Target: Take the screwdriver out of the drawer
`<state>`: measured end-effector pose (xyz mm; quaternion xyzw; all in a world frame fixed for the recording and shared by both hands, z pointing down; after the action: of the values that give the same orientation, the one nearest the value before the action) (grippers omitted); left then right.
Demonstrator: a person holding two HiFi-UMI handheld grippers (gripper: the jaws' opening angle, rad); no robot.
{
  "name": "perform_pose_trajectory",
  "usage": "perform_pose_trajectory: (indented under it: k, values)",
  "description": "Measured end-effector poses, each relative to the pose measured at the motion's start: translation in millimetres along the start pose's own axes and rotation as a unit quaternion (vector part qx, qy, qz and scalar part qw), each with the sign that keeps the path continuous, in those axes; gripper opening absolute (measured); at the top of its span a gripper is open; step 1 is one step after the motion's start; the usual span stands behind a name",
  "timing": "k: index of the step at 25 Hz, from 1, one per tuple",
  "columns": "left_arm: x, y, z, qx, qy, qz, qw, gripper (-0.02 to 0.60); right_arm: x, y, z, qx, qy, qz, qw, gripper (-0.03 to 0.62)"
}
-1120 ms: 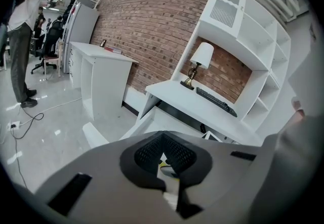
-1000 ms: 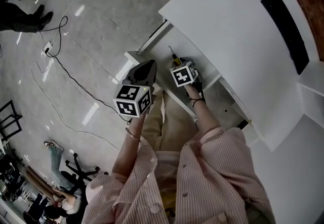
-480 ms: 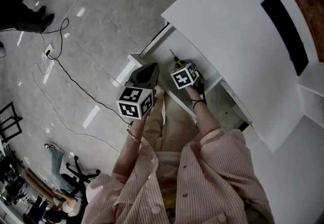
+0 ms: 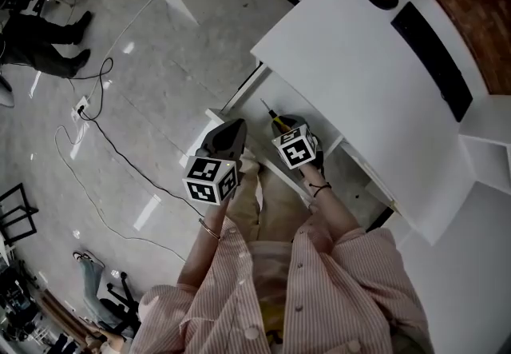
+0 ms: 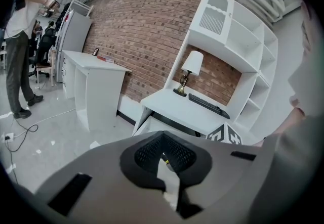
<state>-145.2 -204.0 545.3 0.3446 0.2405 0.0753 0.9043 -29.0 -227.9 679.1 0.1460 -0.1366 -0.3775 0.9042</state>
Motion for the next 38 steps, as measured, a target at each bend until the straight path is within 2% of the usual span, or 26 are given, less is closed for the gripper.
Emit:
perform_pose_trajectory:
  k: [9, 17, 26, 32, 38]
  values:
    - [8.1, -25.7, -20.1, 0.032, 0.021, 0.038, 0.9986, 0.000, 0.4, -28.3, -63.5, 0.093, 0.001, 0.007, 0.996, 0.080]
    - [13.3, -50.5, -41.5, 0.066, 0.029, 0.061, 0.9956, 0.000, -2.0, -57.2, -122.7, 0.182, -0.008, 0.015, 0.983, 0.080]
    - [17.2, -85.0, -73.0, 0.116, 0.020, 0.105, 0.9875, 0.000, -1.8, -88.5, -190.1, 0.295, -0.008, 0.034, 0.955, 0.080]
    - [18.4, -104.9, -89.9, 0.150, 0.016, 0.117, 0.9815, 0.000, 5.1, -98.4, -228.4, 0.351, 0.002, 0.048, 0.935, 0.080]
    - [21.5, -126.0, -110.2, 0.185, 0.012, 0.130, 0.9741, 0.000, 13.0, -101.3, -263.7, 0.409, 0.011, 0.071, 0.910, 0.080]
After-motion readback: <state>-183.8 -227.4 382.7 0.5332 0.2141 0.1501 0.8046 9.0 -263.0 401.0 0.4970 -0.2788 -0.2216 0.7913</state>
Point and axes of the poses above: the fingertips, and each gripper's own axes: z forward along the fingers, x to its right, y out of its underside, the point moved 4 cm from there along -z, backward along the fingers, and after that the axes turned 11 degrees about -x, right-handed, at the moved point
